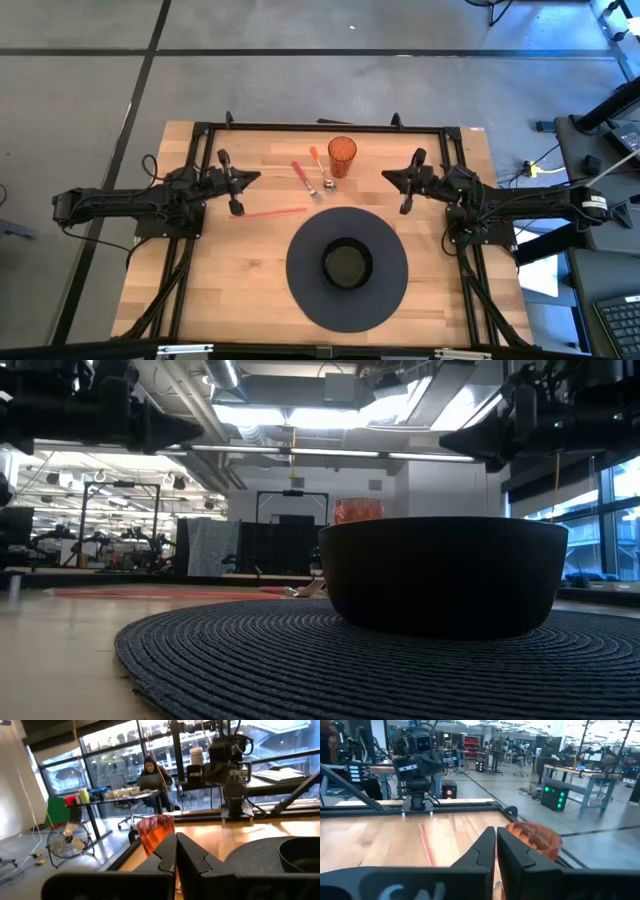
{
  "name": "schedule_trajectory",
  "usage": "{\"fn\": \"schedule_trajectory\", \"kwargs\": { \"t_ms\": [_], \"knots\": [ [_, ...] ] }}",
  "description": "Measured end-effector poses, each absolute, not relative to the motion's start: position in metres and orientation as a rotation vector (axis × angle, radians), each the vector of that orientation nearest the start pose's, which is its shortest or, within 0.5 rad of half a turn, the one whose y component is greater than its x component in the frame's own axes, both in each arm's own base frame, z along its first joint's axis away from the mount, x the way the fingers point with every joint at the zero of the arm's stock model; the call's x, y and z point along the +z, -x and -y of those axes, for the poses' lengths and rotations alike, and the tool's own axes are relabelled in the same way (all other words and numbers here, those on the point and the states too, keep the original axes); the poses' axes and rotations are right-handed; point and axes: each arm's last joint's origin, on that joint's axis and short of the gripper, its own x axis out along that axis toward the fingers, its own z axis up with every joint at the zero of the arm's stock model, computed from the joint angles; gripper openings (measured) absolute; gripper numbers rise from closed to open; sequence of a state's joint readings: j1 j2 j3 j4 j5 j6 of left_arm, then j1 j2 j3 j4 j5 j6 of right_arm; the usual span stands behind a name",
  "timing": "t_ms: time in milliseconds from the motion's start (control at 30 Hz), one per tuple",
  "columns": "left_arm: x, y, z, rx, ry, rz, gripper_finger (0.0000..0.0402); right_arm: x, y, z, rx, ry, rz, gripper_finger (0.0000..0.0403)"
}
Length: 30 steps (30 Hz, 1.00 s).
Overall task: Pick & Place Utensil
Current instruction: Put the orange cup on the top right of the black placemat
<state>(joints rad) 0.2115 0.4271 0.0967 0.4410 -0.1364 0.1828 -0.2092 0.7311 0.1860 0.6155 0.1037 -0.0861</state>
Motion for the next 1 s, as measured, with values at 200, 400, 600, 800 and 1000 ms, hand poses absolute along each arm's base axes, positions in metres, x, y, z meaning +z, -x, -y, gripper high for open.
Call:
{"fn": "schedule_trajectory", "kwargs": {
  "t_ms": [200, 400, 600, 800, 1000],
  "knots": [
    [0.201, -0.123, -0.030, 0.358, -0.201, 0.080, 0.0001, 0.211, -0.156, 0.036, -0.316, 0.099, 0.055, 0.0019],
    [0.201, -0.123, -0.030, 0.357, -0.183, 0.084, 0.0001, 0.210, -0.157, 0.036, -0.317, 0.107, 0.051, 0.0019],
    [0.201, -0.123, -0.031, 0.361, -0.197, 0.082, 0.0001, 0.213, -0.168, 0.043, -0.408, 0.036, -0.006, 0.0010],
    [0.202, -0.123, -0.031, 0.361, -0.194, 0.085, 0.0001, 0.251, -0.209, 0.057, -0.396, 0.050, -0.172, 0.0008],
    [0.201, -0.123, -0.031, 0.360, -0.175, 0.085, 0.0001, 0.300, -0.248, 0.066, -0.308, 0.200, -0.439, 0.0009]
  ]
}}
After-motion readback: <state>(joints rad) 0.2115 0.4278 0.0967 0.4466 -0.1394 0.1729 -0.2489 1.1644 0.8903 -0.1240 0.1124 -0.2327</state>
